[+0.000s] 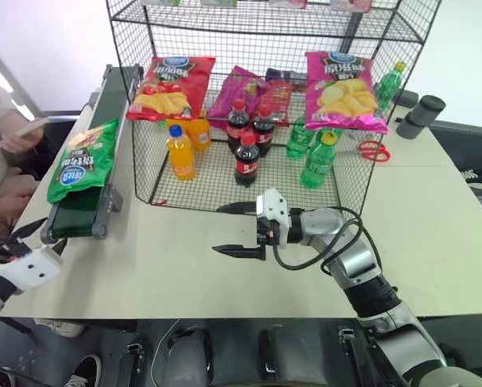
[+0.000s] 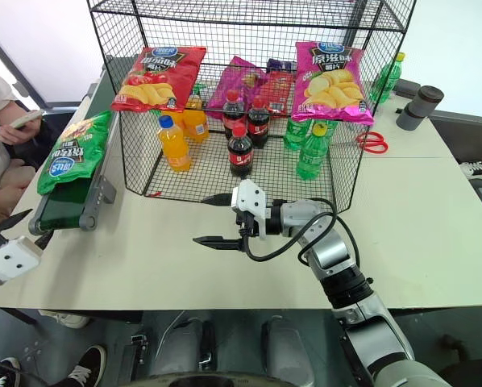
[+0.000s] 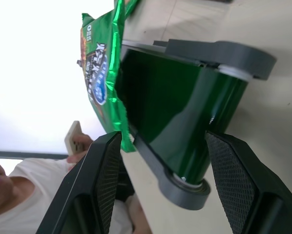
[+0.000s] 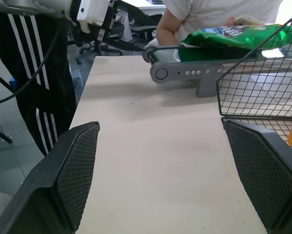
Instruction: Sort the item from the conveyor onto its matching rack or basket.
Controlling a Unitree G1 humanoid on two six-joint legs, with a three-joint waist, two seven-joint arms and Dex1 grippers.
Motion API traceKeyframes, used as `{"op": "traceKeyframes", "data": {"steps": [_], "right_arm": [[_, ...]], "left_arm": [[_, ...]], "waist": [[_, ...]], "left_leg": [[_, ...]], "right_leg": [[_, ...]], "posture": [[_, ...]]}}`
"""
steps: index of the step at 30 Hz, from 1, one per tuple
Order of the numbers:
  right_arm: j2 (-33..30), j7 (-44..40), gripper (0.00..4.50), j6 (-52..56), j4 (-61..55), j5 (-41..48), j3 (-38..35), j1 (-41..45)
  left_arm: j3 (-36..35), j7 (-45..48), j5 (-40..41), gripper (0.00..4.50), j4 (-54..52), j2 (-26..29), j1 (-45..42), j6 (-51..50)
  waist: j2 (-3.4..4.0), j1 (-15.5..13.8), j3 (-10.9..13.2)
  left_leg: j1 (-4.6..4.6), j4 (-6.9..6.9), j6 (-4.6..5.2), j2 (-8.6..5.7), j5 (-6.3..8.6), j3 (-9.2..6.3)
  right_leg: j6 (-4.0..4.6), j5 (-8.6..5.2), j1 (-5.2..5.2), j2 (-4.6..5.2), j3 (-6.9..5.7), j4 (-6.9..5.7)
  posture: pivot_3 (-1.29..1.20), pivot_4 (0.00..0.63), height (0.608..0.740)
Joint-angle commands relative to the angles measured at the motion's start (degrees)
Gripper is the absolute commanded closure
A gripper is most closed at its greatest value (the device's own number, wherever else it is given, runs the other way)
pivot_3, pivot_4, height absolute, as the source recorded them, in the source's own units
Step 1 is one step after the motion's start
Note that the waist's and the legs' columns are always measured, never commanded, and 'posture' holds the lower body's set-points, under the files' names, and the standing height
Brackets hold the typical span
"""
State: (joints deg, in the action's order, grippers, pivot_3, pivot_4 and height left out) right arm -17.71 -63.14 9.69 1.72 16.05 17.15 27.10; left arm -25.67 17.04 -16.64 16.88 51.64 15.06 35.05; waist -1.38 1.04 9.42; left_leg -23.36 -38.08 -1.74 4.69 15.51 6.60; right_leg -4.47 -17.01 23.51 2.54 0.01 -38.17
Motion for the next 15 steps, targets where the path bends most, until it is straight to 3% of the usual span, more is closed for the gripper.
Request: {"op": "traceKeyframes", "data": {"steps": [1,15], "right_arm": [[0.4,0.5,0.23,-0.5,-1.8,0.7,-0.6,0.3],[0.5,2.0,0.23,-0.6,-1.6,0.6,-0.9,0.0]], "left_arm": [[-0.4,-2.2,-1.2,1.62,-0.3,1.4,-0.8,0.2],[1.6,-3.8,-1.7,1.62,0.0,1.7,-3.3,-1.5]], "waist": [[0.0,0.0,0.0],[0.0,0.0,0.0]], "left_leg": [[0.0,0.0,0.0,0.0,0.0,0.01],[0.0,0.0,0.0,-0.01,0.0,0.02]], "right_leg": [[0.0,0.0,0.0,0.0,0.0,0.0],[0.0,0.0,0.01,0.0,0.0,0.0]], "posture": [[0.0,0.15,0.74],[0.0,0.15,0.74]]}}
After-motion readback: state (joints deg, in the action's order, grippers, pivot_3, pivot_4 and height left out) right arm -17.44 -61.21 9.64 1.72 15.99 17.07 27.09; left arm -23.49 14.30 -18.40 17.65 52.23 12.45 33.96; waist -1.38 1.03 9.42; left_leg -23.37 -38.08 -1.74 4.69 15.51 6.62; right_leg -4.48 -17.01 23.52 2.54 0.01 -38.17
